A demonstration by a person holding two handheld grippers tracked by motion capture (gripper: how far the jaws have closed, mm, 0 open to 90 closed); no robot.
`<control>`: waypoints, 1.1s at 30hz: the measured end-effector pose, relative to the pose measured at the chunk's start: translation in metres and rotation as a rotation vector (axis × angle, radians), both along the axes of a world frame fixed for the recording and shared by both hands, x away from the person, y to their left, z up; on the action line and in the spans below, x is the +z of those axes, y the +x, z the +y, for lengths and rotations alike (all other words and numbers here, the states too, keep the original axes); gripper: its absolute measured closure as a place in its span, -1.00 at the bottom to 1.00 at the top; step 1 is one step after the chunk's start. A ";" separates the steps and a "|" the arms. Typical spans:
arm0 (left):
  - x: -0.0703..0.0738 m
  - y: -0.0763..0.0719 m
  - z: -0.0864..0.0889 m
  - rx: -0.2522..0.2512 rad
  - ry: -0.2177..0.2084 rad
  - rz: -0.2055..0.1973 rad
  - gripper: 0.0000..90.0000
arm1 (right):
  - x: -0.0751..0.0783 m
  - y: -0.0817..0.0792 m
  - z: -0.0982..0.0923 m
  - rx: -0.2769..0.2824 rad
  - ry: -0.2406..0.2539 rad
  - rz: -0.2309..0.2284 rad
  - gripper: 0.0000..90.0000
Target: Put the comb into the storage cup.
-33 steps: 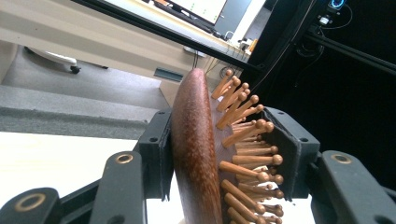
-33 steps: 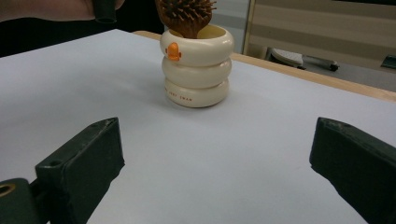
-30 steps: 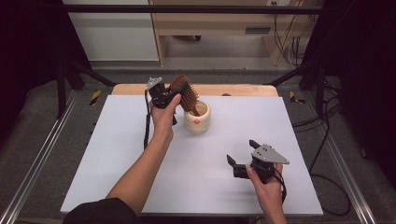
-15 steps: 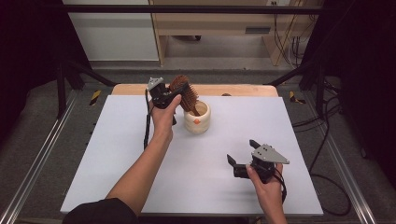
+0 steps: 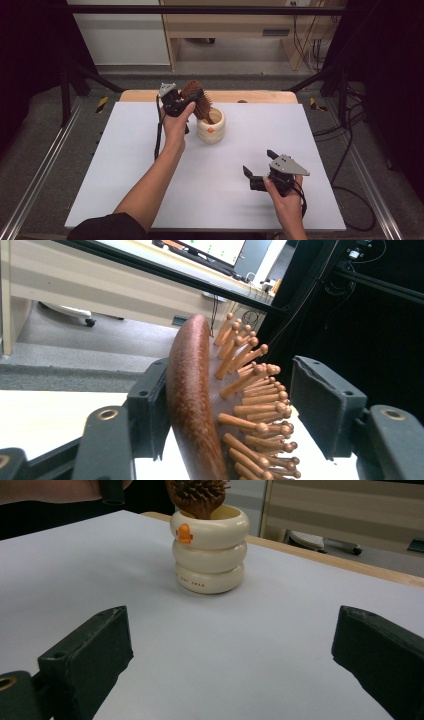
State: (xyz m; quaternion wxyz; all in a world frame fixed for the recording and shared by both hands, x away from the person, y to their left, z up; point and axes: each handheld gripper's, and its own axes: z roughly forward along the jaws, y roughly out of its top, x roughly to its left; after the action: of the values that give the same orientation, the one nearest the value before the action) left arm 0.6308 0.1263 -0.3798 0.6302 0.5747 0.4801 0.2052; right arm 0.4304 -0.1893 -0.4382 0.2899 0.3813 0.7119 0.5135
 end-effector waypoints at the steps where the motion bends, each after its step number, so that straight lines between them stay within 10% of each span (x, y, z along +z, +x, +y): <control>1: 0.000 0.000 0.000 0.001 0.003 -0.002 -0.25 | 0.000 0.000 0.000 0.001 0.000 0.000 -0.93; 33: 0.004 -0.005 -0.004 0.029 0.082 -0.023 -0.92 | 0.000 0.000 0.001 0.011 -0.003 0.003 -0.93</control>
State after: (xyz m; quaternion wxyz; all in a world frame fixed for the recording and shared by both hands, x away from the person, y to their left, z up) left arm 0.6255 0.1219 -0.3756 0.6085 0.5907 0.4722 0.2405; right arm 0.4306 -0.1880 -0.4385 0.2865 0.3779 0.7153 0.5133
